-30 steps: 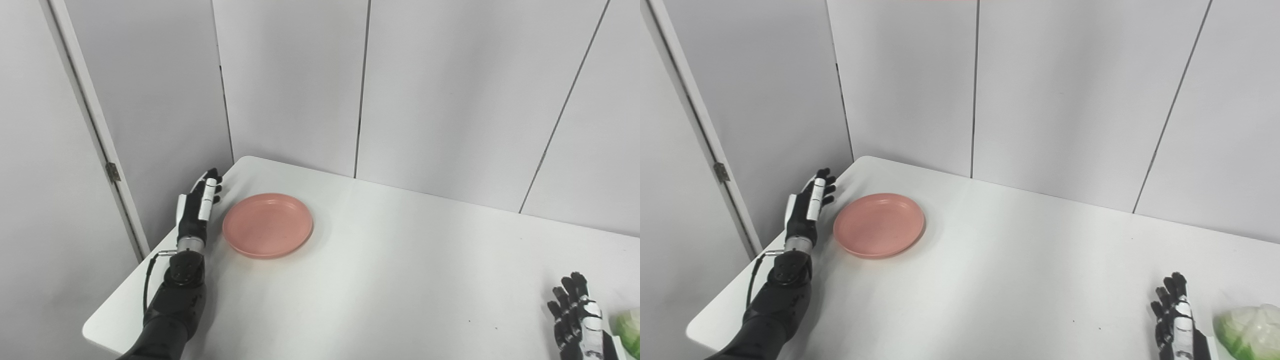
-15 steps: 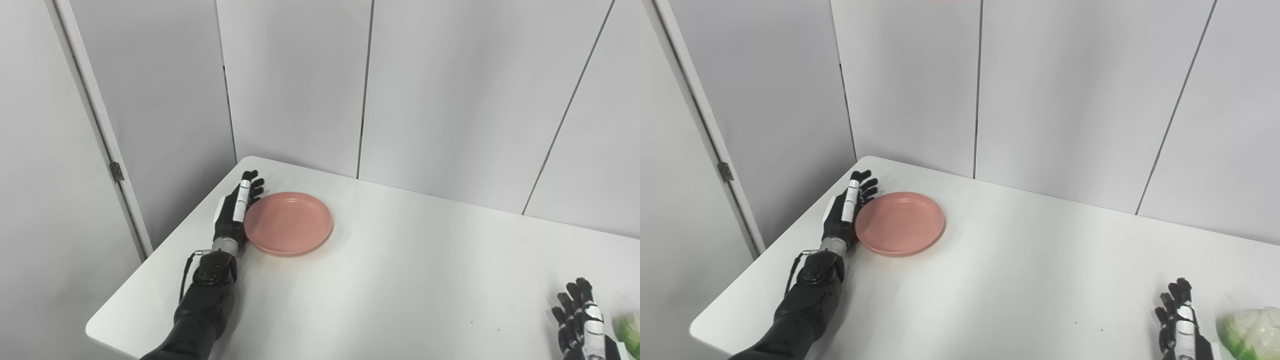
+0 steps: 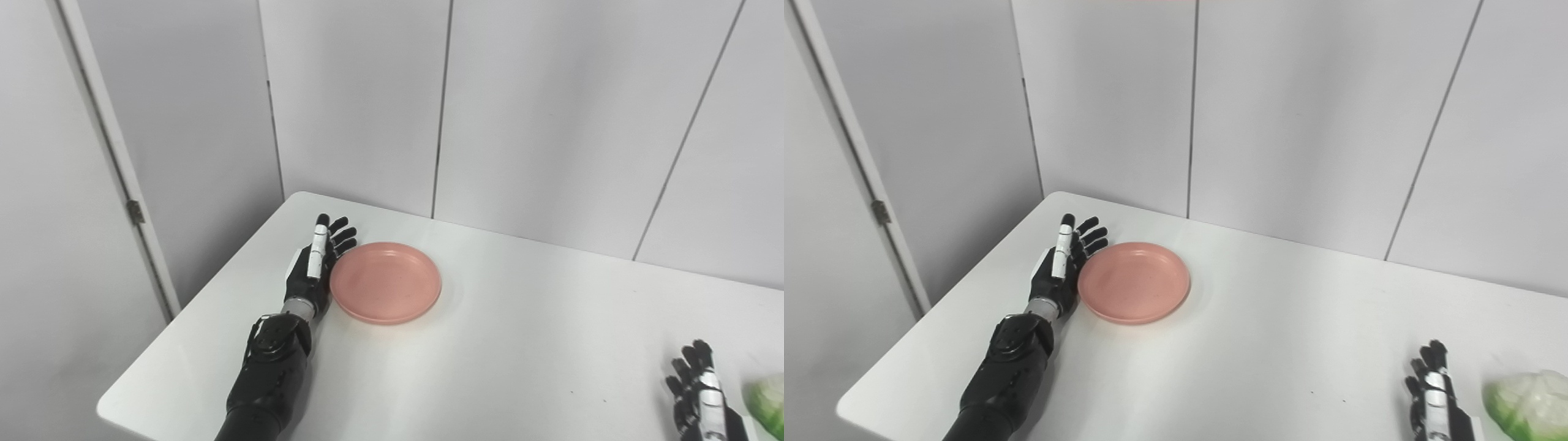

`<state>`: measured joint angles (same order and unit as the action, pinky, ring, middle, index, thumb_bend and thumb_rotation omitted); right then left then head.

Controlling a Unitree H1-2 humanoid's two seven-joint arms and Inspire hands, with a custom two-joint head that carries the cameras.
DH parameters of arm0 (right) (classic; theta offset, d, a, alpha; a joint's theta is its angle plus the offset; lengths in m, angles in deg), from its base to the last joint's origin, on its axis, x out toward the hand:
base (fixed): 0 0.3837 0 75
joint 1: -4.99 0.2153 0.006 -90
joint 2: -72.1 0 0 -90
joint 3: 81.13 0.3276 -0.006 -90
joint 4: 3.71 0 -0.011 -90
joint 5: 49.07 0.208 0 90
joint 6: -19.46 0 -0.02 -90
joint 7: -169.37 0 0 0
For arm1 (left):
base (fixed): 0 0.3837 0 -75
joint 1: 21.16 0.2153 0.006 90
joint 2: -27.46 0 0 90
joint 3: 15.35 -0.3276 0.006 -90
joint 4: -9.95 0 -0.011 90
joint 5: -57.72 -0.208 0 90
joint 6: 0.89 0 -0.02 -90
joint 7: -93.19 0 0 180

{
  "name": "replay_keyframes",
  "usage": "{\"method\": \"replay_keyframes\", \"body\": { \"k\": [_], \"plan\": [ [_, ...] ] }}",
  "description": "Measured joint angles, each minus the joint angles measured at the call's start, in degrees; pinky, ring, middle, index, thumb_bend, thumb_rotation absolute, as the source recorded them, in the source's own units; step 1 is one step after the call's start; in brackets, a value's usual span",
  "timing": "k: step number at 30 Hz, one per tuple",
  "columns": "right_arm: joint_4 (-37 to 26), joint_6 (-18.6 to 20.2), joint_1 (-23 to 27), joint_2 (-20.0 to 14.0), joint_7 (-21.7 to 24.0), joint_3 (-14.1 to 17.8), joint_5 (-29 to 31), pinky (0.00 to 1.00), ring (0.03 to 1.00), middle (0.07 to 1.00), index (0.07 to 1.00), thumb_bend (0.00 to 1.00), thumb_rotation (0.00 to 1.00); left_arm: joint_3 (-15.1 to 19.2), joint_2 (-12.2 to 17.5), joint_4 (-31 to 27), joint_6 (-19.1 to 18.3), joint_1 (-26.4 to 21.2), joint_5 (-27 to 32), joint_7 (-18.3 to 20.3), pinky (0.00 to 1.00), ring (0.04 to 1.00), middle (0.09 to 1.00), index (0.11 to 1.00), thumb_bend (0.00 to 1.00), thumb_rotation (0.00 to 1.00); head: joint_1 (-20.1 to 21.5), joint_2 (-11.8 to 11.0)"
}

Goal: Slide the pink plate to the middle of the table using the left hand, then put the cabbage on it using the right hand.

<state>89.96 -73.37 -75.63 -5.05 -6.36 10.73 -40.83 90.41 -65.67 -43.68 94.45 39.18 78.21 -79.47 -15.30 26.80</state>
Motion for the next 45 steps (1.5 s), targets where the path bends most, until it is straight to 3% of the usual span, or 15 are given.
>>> {"method": "replay_keyframes", "body": {
  "k": [6, 9, 13, 15, 17, 19, 21, 33, 40, 43, 45],
  "plan": [
    [0.2, 0.0, 0.2, 1.2, -0.5, -0.2, -0.8, 1.00, 1.000, 1.000, 1.000, 0.62, 0.94, -1.3, -2.7, -3.7, -3.6, 0.9, 1.6, 2.6, 0.82, 0.841, 0.834, 0.816, 0.75, 1.00, 3.6, 1.7],
    [0.5, -0.1, 0.5, 1.9, -1.0, -0.6, -2.0, 1.00, 1.000, 1.000, 1.000, 0.63, 0.95, -2.5, -3.8, -5.5, -5.0, 1.4, 1.6, 3.4, 0.84, 0.853, 0.847, 0.831, 0.75, 1.00, 7.7, 3.1],
    [1.1, -0.1, 0.9, 2.8, -1.9, -1.3, -3.6, 1.00, 0.999, 1.000, 1.000, 0.67, 0.94, -4.7, -5.1, -6.4, -4.8, 2.3, 1.3, 5.1, 0.85, 0.852, 0.845, 0.833, 0.76, 1.00, 12.9, 4.4],
    [1.1, -0.1, 1.0, 3.5, -2.4, -1.7, -4.2, 1.00, 0.999, 1.000, 1.000, 0.66, 0.93, -6.0, -5.7, -7.5, -4.7, 3.0, 0.1, 5.0, 0.85, 0.851, 0.843, 0.831, 0.77, 1.00, 13.2, 4.5],
    [1.1, -0.1, 1.0, 4.2, -2.5, -2.0, -4.5, 1.00, 0.999, 1.000, 1.000, 0.66, 0.93, -6.8, -6.8, -7.9, -4.2, 3.2, -1.0, 4.9, 0.85, 0.853, 0.843, 0.831, 0.78, 1.00, 17.0, 5.6],
    [1.2, -0.1, 1.0, 4.6, -2.5, -2.4, -4.5, 1.00, 0.999, 1.000, 1.000, 0.67, 0.91, -8.0, -7.4, -8.5, -4.1, 3.6, -1.8, 4.8, 0.86, 0.862, 0.850, 0.838, 0.78, 1.00, 17.0, 5.6],
    [1.2, -0.1, 1.1, 4.9, -2.6, -2.6, -4.5, 1.00, 1.000, 1.000, 1.000, 0.67, 0.90, -8.7, -8.5, -9.6, -4.0, 4.2, -2.4, 4.7, 0.86, 0.868, 0.854, 0.839, 0.78, 1.00, 20.0, 6.9],
    [-2.9, 1.1, 1.7, 5.7, -3.9, -2.8, -4.9, 1.00, 1.000, 1.000, 1.000, 0.69, 0.93, -14.2, -13.9, -12.0, -2.3, 6.5, -8.8, 2.4, 0.95, 0.914, 0.878, 0.872, 0.78, 1.00, 22.6, 8.5],
    [-9.7, 6.1, 1.6, 5.3, -4.3, -2.6, -4.7, 1.00, 0.994, 0.999, 1.000, 0.66, 0.96, -15.5, -14.7, -12.6, -1.6, 7.1, -10.3, 2.3, 0.97, 0.935, 0.900, 0.889, 0.78, 1.00, 25.3, 8.7],
    [-13.1, 8.2, 2.5, 2.9, -3.8, -2.8, -6.4, 1.00, 0.983, 0.991, 1.000, 0.66, 0.94, -15.7, -14.7, -12.6, -1.4, 7.1, -11.0, 2.3, 0.97, 0.940, 0.905, 0.896, 0.78, 1.00, 26.5, 8.7],
    [-13.6, 9.8, 3.9, 0.5, -3.1, -2.9, -8.3, 0.94, 0.975, 0.982, 0.985, 0.63, 0.81, -15.8, -14.7, -12.6, -1.3, 7.1, -11.1, 2.3, 0.99, 0.948, 0.915, 0.908, 0.78, 1.00, 27.9, 8.6]
  ]
}}
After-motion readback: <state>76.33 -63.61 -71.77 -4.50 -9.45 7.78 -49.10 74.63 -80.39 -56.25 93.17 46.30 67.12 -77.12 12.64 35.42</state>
